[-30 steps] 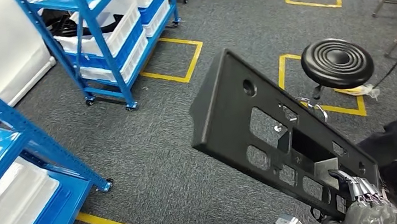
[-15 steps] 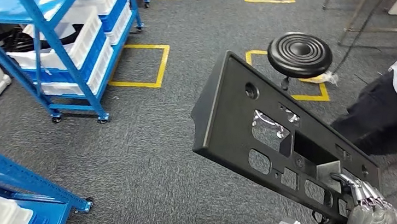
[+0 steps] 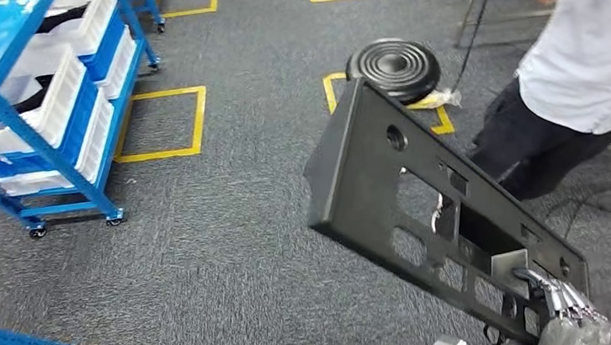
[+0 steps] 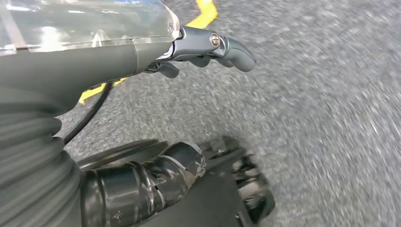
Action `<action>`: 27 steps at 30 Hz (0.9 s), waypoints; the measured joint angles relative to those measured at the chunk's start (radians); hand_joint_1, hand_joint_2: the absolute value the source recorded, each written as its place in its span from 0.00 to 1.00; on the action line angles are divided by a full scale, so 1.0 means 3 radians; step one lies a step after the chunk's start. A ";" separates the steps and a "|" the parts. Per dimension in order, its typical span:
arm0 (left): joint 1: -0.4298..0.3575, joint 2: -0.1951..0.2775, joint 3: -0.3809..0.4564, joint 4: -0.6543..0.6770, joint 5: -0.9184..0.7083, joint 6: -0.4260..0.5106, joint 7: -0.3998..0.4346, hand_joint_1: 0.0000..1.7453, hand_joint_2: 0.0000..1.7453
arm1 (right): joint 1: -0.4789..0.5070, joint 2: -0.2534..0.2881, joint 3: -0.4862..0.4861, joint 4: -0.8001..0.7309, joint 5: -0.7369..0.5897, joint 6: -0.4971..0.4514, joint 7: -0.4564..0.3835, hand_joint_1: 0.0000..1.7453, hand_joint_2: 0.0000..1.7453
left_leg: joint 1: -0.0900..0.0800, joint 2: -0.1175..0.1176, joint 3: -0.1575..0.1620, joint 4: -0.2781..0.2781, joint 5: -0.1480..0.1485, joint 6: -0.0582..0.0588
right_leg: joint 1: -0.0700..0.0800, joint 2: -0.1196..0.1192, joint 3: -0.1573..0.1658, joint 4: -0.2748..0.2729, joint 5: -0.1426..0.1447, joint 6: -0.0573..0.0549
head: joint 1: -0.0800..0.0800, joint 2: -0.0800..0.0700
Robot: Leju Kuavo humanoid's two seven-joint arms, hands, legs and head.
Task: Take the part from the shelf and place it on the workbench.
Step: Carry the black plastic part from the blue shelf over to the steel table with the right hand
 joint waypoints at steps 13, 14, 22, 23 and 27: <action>0.0003 0.0005 0.0014 0.0000 0.0006 -0.0042 -0.0052 0.00 1.00 | 0.0021 0.0003 -0.0015 0.0005 -0.0004 0.0000 0.0001 1.00 1.00 | 0.0011 -0.0200 0.0041 -0.0397 0.0358 0.0119 | 0.0002 0.0395 -0.0059 0.0111 -0.0056 0.0120 | 0.0006 0.0000; 0.0005 0.0003 0.0015 0.0000 0.0007 -0.0053 -0.0065 0.00 1.00 | 0.0019 0.0003 -0.0020 0.0004 -0.0004 0.0000 0.0001 1.00 1.00 | 0.0021 -0.0159 0.0049 -0.0419 0.0369 0.0139 | 0.0006 0.0309 -0.0108 0.0215 -0.0123 0.0134 | 0.0012 0.0000; 0.0020 0.0007 0.0018 0.0000 0.0028 -0.0186 -0.0163 0.00 1.00 | 0.0016 0.0002 -0.0040 0.0012 -0.0020 0.0001 0.0001 1.00 1.00 | 0.0014 0.0161 0.0122 -0.0424 0.0297 0.0110 | -0.0050 -0.0076 -0.0164 0.0328 -0.0065 0.0210 | 0.0024 0.0000; 0.0019 0.0007 0.0018 0.0000 0.0027 -0.0195 -0.0168 0.00 1.00 | 0.0014 0.0002 -0.0040 0.0013 -0.0024 0.0001 0.0001 1.00 1.00 | 0.0008 0.0190 0.0138 -0.0422 0.0280 0.0090 | -0.0036 -0.0136 -0.0080 0.0166 -0.0017 0.0193 | 0.0022 0.0000; -0.0001 0.0011 0.0018 0.0000 0.0027 -0.0231 -0.0179 0.00 1.00 | 0.0019 0.0000 -0.0043 0.0016 -0.0043 0.0001 0.0008 1.00 1.00 | -0.0006 0.0287 0.0198 -0.0432 0.0234 0.0010 | -0.0006 -0.0102 -0.0039 0.0049 -0.0024 0.0108 | 0.0019 0.0000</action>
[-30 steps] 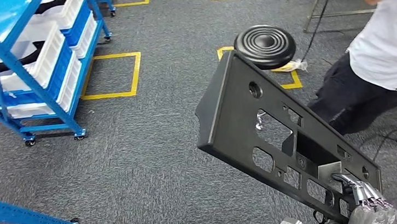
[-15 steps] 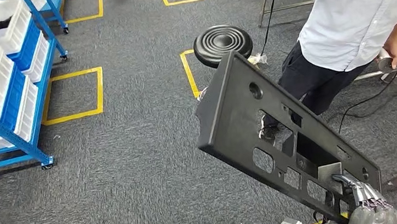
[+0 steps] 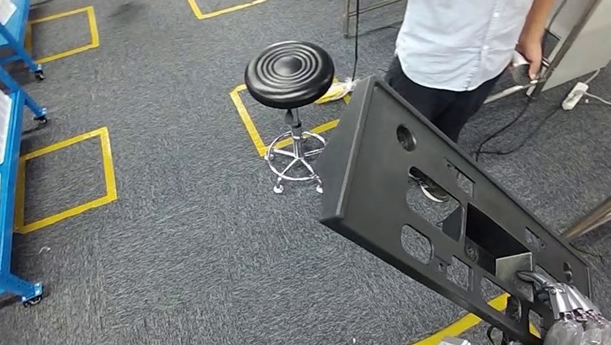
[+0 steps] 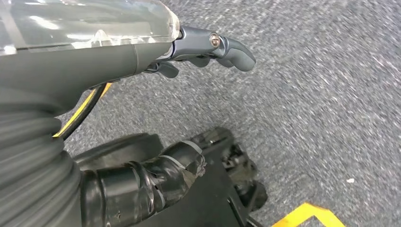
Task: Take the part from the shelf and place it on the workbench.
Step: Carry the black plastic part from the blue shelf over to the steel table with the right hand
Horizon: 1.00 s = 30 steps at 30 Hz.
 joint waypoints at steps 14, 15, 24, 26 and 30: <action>0.0019 0.0023 0.0007 0.0000 0.0006 -0.0036 -0.0013 0.00 1.00 | -0.0009 -0.0003 0.0000 0.0013 -0.0001 0.0000 0.0021 1.00 1.00 | 0.0000 -0.0606 -0.0180 0.0078 0.0093 0.0067 | -0.0005 0.0574 0.0018 0.0006 -0.0012 -0.0021 | -0.0003 0.0000; 0.0014 0.0023 0.0007 0.0000 0.0005 -0.0043 -0.0013 0.00 1.00 | -0.0003 -0.0004 0.0000 0.0013 -0.0001 0.0000 0.0023 1.00 1.00 | 0.0002 -0.0570 -0.0174 0.0067 0.0103 0.0083 | -0.0011 0.0574 0.0012 0.0004 -0.0008 -0.0001 | -0.0004 0.0000; 0.0024 0.0022 0.0008 0.0000 0.0000 -0.0063 -0.0014 0.00 1.00 | -0.0006 -0.0010 -0.0001 0.0016 -0.0002 0.0000 0.0030 1.00 1.00 | 0.0012 -0.0183 -0.0108 0.0013 0.0084 0.0141 | -0.0045 0.0144 -0.0314 0.0647 -0.0200 0.0106 | 0.0016 0.0000; 0.0024 0.0022 0.0008 0.0000 0.0000 -0.0063 -0.0013 0.00 1.00 | -0.0010 -0.0010 -0.0001 0.0016 -0.0001 0.0000 0.0030 1.00 1.00 | 0.0003 -0.0115 -0.0072 0.0016 0.0053 0.0112 | -0.0030 0.0006 -0.0083 0.0206 -0.0030 0.0088 | 0.0017 0.0000; 0.0003 0.0022 0.0009 0.0000 0.0000 -0.0065 -0.0008 0.00 1.00 | -0.0005 -0.0010 -0.0002 0.0017 0.0000 0.0000 0.0031 1.00 1.00 | -0.0018 -0.0001 -0.0019 0.0002 0.0011 0.0036 | 0.0007 0.0002 0.0014 -0.0010 -0.0003 0.0015 | 0.0011 0.0000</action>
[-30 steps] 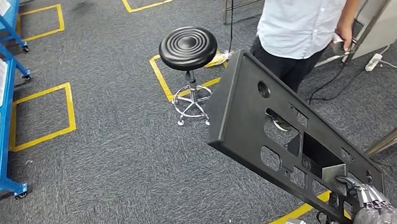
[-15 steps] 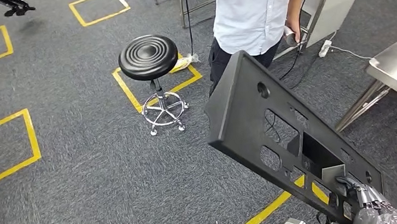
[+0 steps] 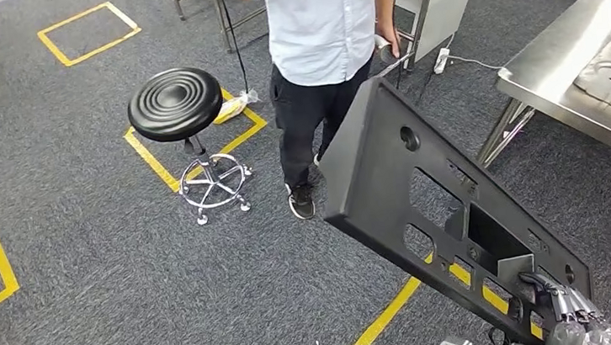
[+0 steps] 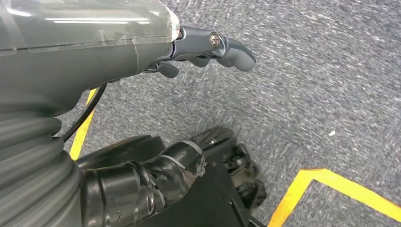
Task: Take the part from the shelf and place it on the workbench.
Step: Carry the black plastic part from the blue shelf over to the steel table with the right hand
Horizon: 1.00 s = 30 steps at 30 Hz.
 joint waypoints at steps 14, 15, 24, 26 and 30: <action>0.0031 0.0011 0.0014 0.0000 0.0010 -0.0008 -0.0008 0.00 1.00 | 0.0001 0.0000 0.0000 0.0002 0.0007 0.0000 0.0000 1.00 1.00 | 0.0019 -0.0661 -0.0146 0.0075 0.0074 0.0024 | -0.0025 0.0557 0.0003 0.0006 0.0002 -0.0018 | -0.0009 0.0000; 0.0025 0.0011 0.0015 0.0000 0.0010 -0.0010 -0.0009 0.00 1.00 | 0.0003 0.0000 0.0000 0.0002 0.0007 0.0000 0.0000 1.00 1.00 | 0.0017 -0.0623 -0.0139 0.0062 0.0083 0.0037 | -0.0034 0.0598 -0.0007 -0.0001 0.0012 0.0008 | -0.0009 0.0000; 0.0034 0.0003 0.0029 0.0000 0.0010 -0.0014 0.0000 0.00 1.00 | 0.0003 -0.0004 0.0000 0.0005 0.0003 0.0000 0.0000 1.00 1.00 | 0.0027 -0.0209 -0.0079 -0.0012 0.0087 0.0117 | -0.0055 0.0161 -0.0385 0.0744 -0.0258 0.0128 | 0.0020 0.0000; 0.0031 0.0002 0.0029 0.0000 0.0009 -0.0014 0.0001 0.00 1.00 | 0.0000 -0.0004 0.0000 0.0005 0.0003 0.0000 0.0000 1.00 1.00 | 0.0021 -0.0137 -0.0045 -0.0011 0.0061 0.0093 | -0.0041 0.0040 -0.0138 0.0295 -0.0052 0.0104 | 0.0020 0.0000; 0.0020 0.0001 0.0031 0.0000 0.0009 -0.0014 0.0002 0.00 1.00 | 0.0000 -0.0004 -0.0001 0.0003 0.0002 0.0000 0.0000 1.00 1.00 | 0.0000 -0.0030 0.0006 -0.0015 0.0018 0.0021 | 0.0010 -0.0031 0.0016 -0.0026 0.0012 0.0019 | 0.0016 0.0000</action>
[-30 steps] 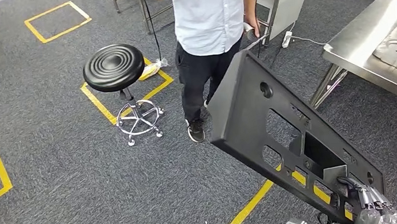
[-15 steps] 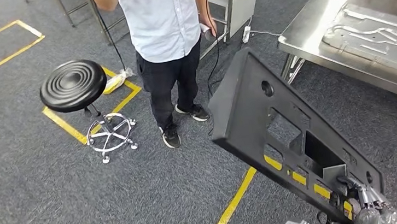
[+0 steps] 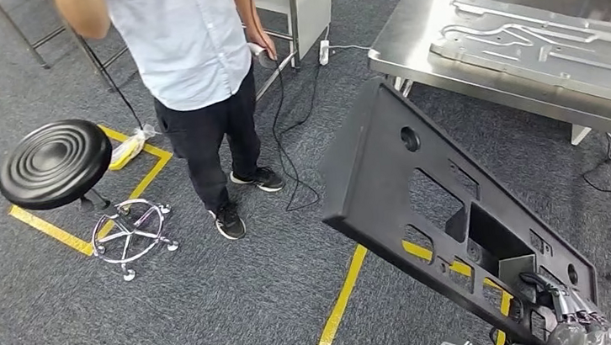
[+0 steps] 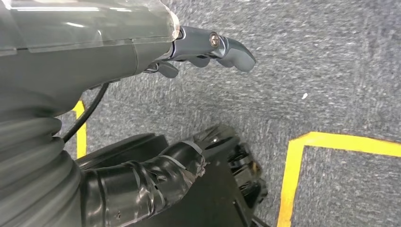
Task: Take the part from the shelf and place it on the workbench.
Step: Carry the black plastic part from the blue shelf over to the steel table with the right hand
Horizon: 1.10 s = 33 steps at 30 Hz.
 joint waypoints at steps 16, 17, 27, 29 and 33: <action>0.0003 0.0009 0.0008 0.0000 -0.0011 -0.0002 0.0001 0.00 1.00 | 0.0006 0.0000 -0.0001 0.0002 0.0000 0.0000 0.0004 1.00 1.00 | 0.0010 -0.0543 -0.0143 0.0078 0.0059 0.0034 | -0.0041 0.0613 -0.0019 0.0024 0.0001 0.0007 | -0.0013 0.0000; 0.0001 0.0008 0.0008 0.0000 -0.0013 -0.0003 0.0001 0.00 1.00 | 0.0010 0.0000 -0.0001 0.0002 0.0000 -0.0001 0.0005 1.00 1.00 | 0.0014 -0.0504 -0.0132 0.0060 0.0070 0.0055 | -0.0039 0.0576 -0.0028 0.0037 -0.0008 0.0025 | -0.0012 0.0000; 0.0010 0.0001 0.0010 0.0000 -0.0021 -0.0028 0.0000 0.00 1.00 | 0.0003 -0.0012 -0.0001 0.0026 0.0001 0.0000 0.0020 1.00 1.00 | 0.0006 -0.0085 -0.0047 0.0028 0.0019 0.0075 | -0.0047 0.0059 -0.0115 0.0232 -0.0029 0.0075 | 0.0000 0.0000; 0.0006 0.0000 0.0010 0.0000 -0.0023 -0.0032 0.0001 0.00 1.00 | -0.0001 -0.0017 -0.0001 0.0027 0.0001 0.0000 0.0022 1.00 1.00 | -0.0006 -0.0031 -0.0025 0.0026 -0.0005 0.0039 | -0.0015 -0.0017 -0.0012 0.0023 0.0010 0.0033 | -0.0001 0.0000; -0.0022 0.0001 0.0010 0.0000 -0.0026 -0.0035 0.0000 0.00 1.00 | 0.0005 -0.0020 -0.0001 0.0028 0.0008 -0.0001 0.0029 1.00 1.00 | -0.0003 -0.0036 0.0008 0.0061 -0.0071 -0.0032 | -0.0019 0.0107 -0.0007 -0.0018 0.0023 -0.0041 | -0.0005 0.0000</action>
